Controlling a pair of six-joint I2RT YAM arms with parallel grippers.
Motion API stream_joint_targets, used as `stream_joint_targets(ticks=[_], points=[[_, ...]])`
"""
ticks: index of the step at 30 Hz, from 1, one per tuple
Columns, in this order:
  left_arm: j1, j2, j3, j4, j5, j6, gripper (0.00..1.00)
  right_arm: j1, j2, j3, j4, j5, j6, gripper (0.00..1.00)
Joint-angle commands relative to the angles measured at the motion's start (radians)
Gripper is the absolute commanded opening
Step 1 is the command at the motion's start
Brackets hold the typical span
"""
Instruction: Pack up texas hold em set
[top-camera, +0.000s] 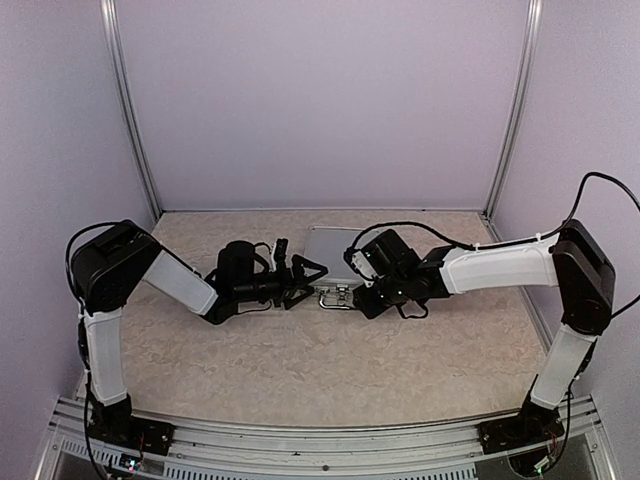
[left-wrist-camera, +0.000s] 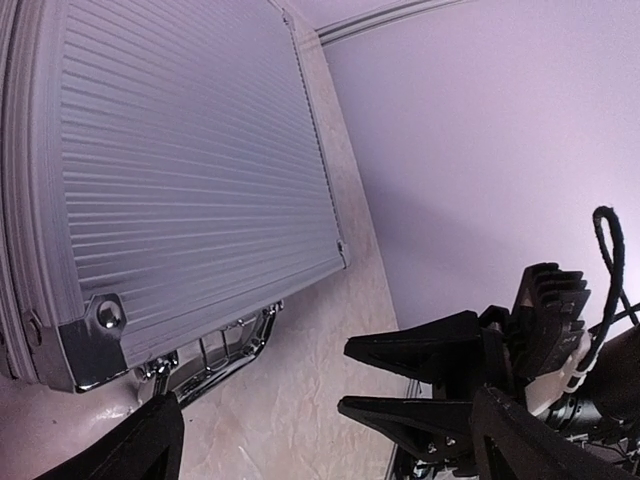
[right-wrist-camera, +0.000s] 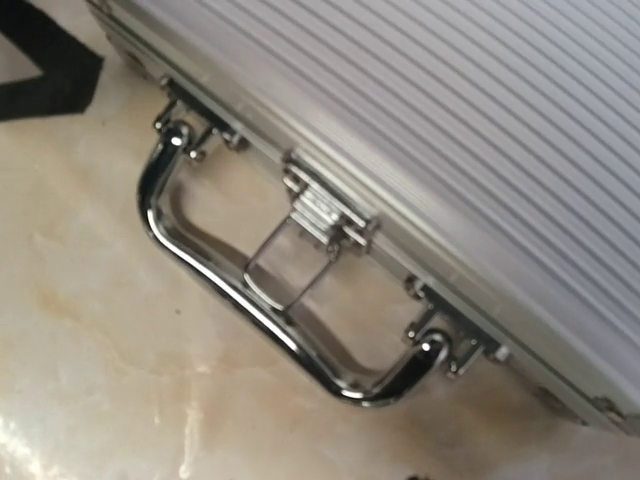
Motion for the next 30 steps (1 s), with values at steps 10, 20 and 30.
stream_joint_targets(ticks=[10, 20, 30], points=[[-0.049, 0.003, 0.0, -0.085, -0.079, 0.048, 0.99, -0.006, 0.07, 0.09, -0.016, -0.013, -0.033, 0.33], [-0.052, 0.017, -0.032, -0.1, -0.163, 0.066, 0.99, -0.007, 0.149, 0.156, -0.023, -0.054, 0.051, 0.31], [-0.052, 0.075, 0.002, -0.103, -0.17, 0.06, 0.99, -0.005, 0.179, 0.186, -0.06, -0.031, 0.077, 0.32]])
